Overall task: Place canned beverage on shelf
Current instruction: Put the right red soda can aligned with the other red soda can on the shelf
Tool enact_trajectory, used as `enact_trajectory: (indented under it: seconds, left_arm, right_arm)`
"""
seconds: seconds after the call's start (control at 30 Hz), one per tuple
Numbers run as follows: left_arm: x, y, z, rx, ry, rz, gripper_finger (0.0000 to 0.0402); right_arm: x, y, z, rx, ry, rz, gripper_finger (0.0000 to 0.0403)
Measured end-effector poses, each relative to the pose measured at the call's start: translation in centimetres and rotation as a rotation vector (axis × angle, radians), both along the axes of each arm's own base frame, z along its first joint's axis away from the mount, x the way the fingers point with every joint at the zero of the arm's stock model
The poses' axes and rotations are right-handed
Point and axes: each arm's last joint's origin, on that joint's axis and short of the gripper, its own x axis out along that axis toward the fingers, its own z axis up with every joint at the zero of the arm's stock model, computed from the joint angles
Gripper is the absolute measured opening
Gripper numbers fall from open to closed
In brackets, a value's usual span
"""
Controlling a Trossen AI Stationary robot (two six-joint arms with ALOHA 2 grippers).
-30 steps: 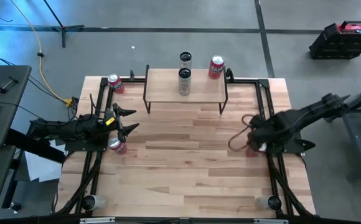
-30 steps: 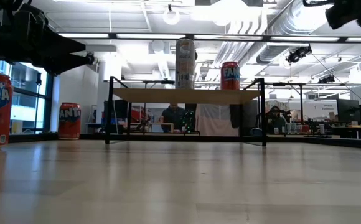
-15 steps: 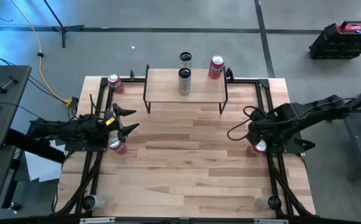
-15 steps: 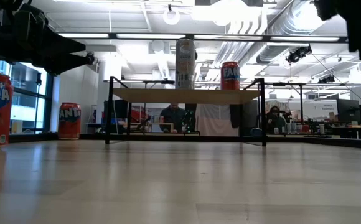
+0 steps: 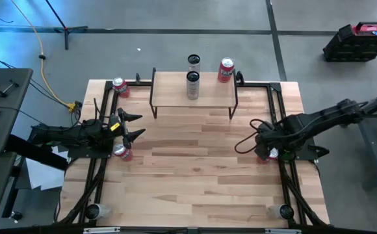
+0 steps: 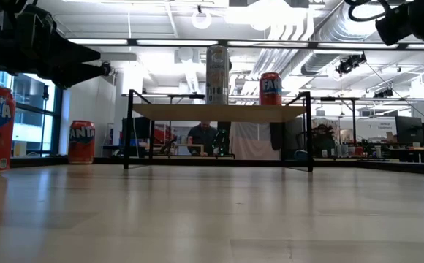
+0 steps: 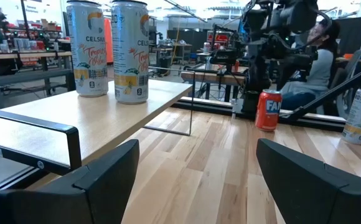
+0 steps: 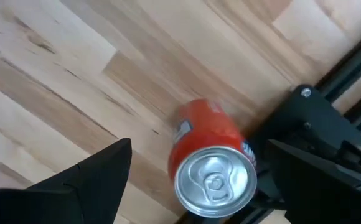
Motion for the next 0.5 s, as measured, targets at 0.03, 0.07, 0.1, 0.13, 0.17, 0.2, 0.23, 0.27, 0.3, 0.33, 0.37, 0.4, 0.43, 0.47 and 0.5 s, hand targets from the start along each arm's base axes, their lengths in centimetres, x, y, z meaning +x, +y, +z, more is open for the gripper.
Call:
enact_trajectory:
  seconds: [0.03, 0.07, 0.1, 0.13, 0.17, 0.2, 0.23, 0.27, 0.3, 0.33, 0.37, 0.4, 0.43, 0.47, 0.5]
  left_arm:
    - [0.0, 0.0, 0.0, 0.000, 0.000, 0.000, 0.0314]
    - [0.0, 0.0, 0.0, 0.000, 0.000, 0.000, 0.0314]
    - [0.0, 0.0, 0.0, 0.000, 0.001, 0.000, 0.0314]
    - [0.0, 0.0, 0.0, 0.000, 0.000, 0.000, 0.0314]
    - [0.0, 0.0, 0.0, 0.000, 0.000, 0.000, 0.0314]
    - [0.0, 0.0, 0.0, 0.000, 0.000, 0.000, 0.0314]
    - [0.0, 0.0, 0.0, 0.000, 0.000, 0.000, 0.0314]
    - [0.0, 0.0, 0.0, 0.000, 0.000, 0.000, 0.0314]
    - [0.0, 0.0, 0.0, 0.000, 0.000, 0.000, 0.0314]
    - [0.0, 0.0, 0.0, 0.000, 0.000, 0.000, 0.0314]
    - [0.0, 0.0, 0.0, 0.000, 0.000, 0.000, 0.0314]
    - [0.0, 0.0, 0.0, 0.000, 0.000, 0.000, 0.0314]
    - [0.0, 0.0, 0.0, 0.000, 0.001, 0.000, 0.0314]
    - [0.0, 0.0, 0.0, 0.000, 0.000, 0.000, 0.0314]
    - [0.0, 0.0, 0.0, 0.000, 0.000, 0.000, 0.0314]
  right_arm:
    - [-0.1, 0.1, -0.2, 0.002, 0.007, -0.005, 0.0351]
    - [-0.2, 0.1, -0.4, 0.005, 0.019, -0.010, 0.0351]
    - [-0.3, 0.2, -0.6, 0.014, 0.033, -0.015, 0.0351]
    - [-0.4, 0.4, -0.8, 0.026, 0.046, -0.016, 0.0351]
    - [-0.5, 0.5, -1.0, 0.036, 0.056, -0.012, 0.0351]
    - [-0.5, 0.6, -1.2, 0.040, 0.063, -0.010, 0.0351]
    - [-0.6, 0.7, -1.3, 0.040, 0.067, -0.016, 0.0351]
    - [-0.6, 0.8, -1.4, 0.039, 0.071, -0.020, 0.0351]
    - [-0.7, 0.8, -1.5, 0.041, 0.076, -0.026, 0.0351]
    - [-0.8, 0.9, -1.5, 0.049, 0.086, -0.028, 0.0351]
    - [-0.8, 0.9, -1.5, 0.057, 0.090, -0.028, 0.0351]
    - [-0.8, 0.9, -1.5, 0.059, 0.090, -0.028, 0.0351]
    - [-0.8, 0.9, -1.5, 0.060, 0.090, -0.032, 0.0351]
    - [-0.8, 0.9, -1.5, 0.060, 0.090, -0.036, 0.0351]
    - [-0.7, 0.9, -1.5, 0.061, 0.091, -0.041, 0.0351]
